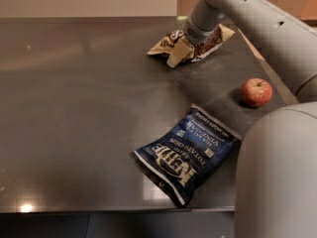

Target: Move brown chip bag near blue chip bag

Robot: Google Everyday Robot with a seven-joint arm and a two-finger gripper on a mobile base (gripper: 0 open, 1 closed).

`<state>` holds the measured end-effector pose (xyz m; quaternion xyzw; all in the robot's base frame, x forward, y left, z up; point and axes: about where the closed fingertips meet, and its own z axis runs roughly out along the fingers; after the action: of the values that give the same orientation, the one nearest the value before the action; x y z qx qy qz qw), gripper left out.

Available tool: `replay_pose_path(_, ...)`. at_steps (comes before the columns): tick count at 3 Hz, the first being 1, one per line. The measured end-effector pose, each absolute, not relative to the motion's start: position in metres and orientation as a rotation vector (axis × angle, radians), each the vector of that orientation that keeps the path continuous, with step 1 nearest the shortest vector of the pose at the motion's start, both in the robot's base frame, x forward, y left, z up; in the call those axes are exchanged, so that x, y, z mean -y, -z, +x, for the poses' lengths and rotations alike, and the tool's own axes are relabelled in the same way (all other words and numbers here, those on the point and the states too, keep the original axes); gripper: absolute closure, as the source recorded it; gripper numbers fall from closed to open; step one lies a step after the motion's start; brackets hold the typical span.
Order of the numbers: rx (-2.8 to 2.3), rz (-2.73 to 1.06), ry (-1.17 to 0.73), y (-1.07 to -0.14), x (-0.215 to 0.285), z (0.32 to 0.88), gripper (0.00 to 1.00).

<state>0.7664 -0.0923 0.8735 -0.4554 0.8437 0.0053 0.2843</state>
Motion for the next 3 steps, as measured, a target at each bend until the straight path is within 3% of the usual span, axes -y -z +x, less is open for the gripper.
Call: replay_pose_path(3, -2.253, -1.287, 0.001, -0.875, 0.085, 0.752, 0.88)
